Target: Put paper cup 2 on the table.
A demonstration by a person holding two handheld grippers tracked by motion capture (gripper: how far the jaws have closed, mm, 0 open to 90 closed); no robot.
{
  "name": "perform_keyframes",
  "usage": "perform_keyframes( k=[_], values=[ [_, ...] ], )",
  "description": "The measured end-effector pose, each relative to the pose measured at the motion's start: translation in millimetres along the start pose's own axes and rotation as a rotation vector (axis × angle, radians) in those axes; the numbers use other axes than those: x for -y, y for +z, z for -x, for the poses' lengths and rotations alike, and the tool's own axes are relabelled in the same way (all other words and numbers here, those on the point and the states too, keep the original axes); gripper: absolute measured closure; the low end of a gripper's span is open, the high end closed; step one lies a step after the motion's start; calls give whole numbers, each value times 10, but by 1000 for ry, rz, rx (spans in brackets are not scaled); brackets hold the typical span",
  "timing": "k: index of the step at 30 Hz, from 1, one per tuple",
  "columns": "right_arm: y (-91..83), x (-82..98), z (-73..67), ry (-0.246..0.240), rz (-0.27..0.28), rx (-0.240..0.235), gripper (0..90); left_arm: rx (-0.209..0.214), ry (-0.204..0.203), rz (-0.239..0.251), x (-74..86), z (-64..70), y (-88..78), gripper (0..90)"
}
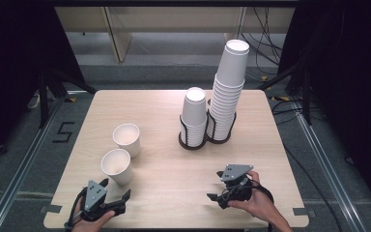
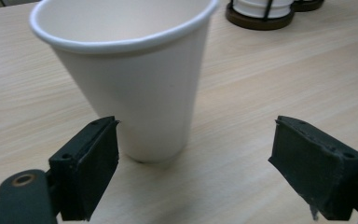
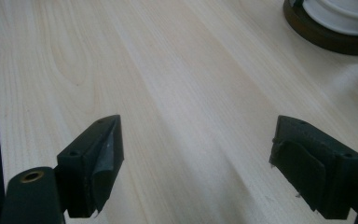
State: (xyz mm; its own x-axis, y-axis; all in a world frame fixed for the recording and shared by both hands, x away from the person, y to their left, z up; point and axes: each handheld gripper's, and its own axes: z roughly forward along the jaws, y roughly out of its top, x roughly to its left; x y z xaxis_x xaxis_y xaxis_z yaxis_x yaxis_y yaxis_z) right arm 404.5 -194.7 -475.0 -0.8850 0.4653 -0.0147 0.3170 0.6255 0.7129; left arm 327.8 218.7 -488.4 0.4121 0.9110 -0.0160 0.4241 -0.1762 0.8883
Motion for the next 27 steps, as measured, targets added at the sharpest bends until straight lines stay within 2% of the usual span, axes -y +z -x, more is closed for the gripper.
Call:
perform_keyframes(
  k=[2, 4, 6, 8, 9, 11, 20, 21, 24, 25, 27],
  values=[
    [-6, 10, -5, 12, 1, -7, 178, 20, 19, -2, -7, 52, -14, 143],
    [-24, 17, -25, 30, -1, 0, 177, 35, 20, 3, -18, 119, -17, 143],
    [-42, 24, -30, 23, 21, 4, 176, 56, 31, 9, -22, 164, -6, 143],
    [-70, 39, -44, 49, 27, 8, 174, 76, 43, 10, -24, 218, 12, 143],
    [-74, 48, -38, 32, 38, 1, 174, 79, 49, 6, -27, 245, 16, 143],
    [-94, 70, -64, 51, 36, -7, 174, 96, 60, 11, -30, 290, 36, 143],
    [-159, 140, -185, 36, 57, -18, 171, 156, 80, 40, -64, 481, 127, 143],
    [-161, 149, -195, 41, 53, -22, 170, 164, 85, 24, -71, 502, 131, 143],
    [-174, 171, -219, 37, 58, -27, 170, 187, 98, 19, -74, 572, 178, 143],
    [-186, 178, -234, 52, 53, -24, 168, 197, 98, 20, -78, 606, 197, 143],
    [-192, 189, -249, 43, 57, -34, 166, 211, 111, 21, -83, 651, 221, 143]
  ],
)
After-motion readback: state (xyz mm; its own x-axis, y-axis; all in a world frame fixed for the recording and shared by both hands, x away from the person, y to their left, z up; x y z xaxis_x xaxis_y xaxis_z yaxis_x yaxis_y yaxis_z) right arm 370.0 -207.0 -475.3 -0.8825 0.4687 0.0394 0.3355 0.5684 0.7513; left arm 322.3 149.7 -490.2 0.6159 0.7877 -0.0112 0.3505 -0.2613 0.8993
